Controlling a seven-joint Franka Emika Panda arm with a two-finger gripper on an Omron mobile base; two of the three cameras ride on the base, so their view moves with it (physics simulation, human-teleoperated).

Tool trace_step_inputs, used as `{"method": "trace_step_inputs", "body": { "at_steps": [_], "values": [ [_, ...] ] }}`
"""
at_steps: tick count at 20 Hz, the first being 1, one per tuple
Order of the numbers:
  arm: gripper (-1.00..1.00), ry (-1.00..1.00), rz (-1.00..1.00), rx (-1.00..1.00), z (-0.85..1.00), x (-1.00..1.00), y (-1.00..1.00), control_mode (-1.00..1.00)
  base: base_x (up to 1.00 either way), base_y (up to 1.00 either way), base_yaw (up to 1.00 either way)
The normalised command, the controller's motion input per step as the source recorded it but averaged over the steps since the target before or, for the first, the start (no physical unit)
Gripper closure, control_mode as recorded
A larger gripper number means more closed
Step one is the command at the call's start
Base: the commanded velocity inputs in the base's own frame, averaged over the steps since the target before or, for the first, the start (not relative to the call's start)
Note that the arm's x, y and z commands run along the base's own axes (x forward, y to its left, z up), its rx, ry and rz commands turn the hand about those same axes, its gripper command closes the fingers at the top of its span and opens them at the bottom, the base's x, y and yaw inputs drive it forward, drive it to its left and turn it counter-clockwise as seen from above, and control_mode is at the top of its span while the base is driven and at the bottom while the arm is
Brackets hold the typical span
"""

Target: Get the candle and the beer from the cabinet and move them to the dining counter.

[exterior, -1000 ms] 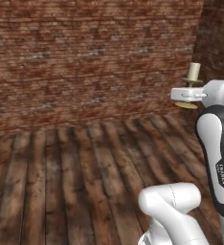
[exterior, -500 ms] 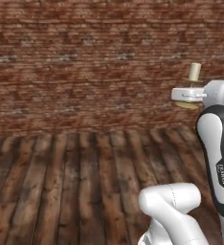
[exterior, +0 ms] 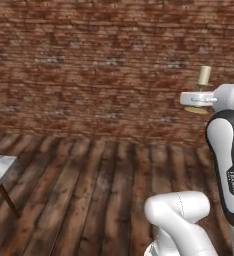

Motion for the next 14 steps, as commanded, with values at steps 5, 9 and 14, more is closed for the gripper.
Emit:
{"method": "trace_step_inputs", "body": {
  "at_steps": [5,9,14],
  "values": [
    [1.00,0.00,0.00,0.00,0.00,0.00,0.00,1.00,0.46,-0.12,0.51],
    [1.00,0.00,0.00,0.00,0.00,0.00,0.00,1.00,0.38,-0.10,0.60],
    [1.00,0.00,0.00,0.00,0.00,0.00,0.00,1.00,0.33,-0.10,0.64]
  ]
}}
